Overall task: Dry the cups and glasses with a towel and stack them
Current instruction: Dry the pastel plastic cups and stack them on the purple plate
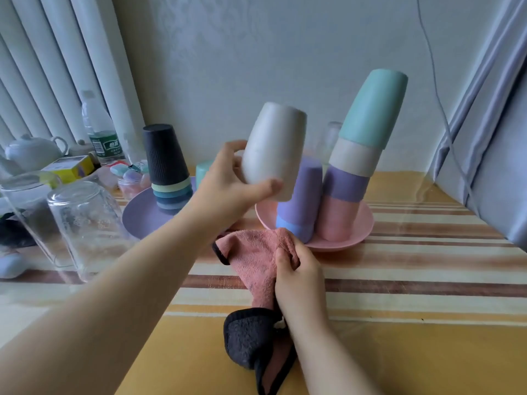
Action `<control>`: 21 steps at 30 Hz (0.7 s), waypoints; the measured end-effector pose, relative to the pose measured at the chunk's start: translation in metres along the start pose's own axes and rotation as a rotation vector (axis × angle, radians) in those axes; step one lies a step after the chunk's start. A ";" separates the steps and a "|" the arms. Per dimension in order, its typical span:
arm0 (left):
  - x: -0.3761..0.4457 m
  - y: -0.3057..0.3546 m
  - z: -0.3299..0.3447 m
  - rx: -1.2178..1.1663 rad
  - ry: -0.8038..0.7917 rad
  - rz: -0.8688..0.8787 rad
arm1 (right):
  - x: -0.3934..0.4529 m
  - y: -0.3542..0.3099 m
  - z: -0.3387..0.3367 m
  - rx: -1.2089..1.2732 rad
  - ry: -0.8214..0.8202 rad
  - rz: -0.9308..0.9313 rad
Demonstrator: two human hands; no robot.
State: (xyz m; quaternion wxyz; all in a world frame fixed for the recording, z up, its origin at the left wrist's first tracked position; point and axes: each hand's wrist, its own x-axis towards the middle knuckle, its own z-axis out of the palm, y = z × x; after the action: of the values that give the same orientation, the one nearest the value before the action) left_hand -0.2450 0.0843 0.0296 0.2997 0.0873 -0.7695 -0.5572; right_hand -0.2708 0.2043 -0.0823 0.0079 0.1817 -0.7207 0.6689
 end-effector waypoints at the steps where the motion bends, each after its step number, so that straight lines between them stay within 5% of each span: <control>1: -0.016 -0.008 -0.009 -0.027 0.028 -0.042 | 0.000 0.000 0.000 0.015 0.004 0.007; 6: -0.079 -0.044 -0.036 -0.087 0.105 -0.219 | -0.004 -0.018 -0.002 0.142 0.053 -0.012; 14: -0.108 -0.062 -0.028 -0.051 -0.035 -0.102 | -0.033 -0.025 0.026 -0.183 -0.173 -0.525; 18: -0.108 -0.060 -0.035 -0.091 -0.181 -0.088 | -0.031 -0.032 0.024 -0.095 -0.165 -0.436; 21: -0.109 -0.057 -0.034 -0.153 -0.276 -0.114 | -0.023 -0.043 0.010 0.151 -0.202 -0.200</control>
State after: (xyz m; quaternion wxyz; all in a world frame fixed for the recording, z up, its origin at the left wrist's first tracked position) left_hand -0.1502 0.0874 -0.0555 0.1647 0.0302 -0.7523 -0.6371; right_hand -0.2349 0.1989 -0.0476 -0.0115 0.3190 -0.6438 0.6954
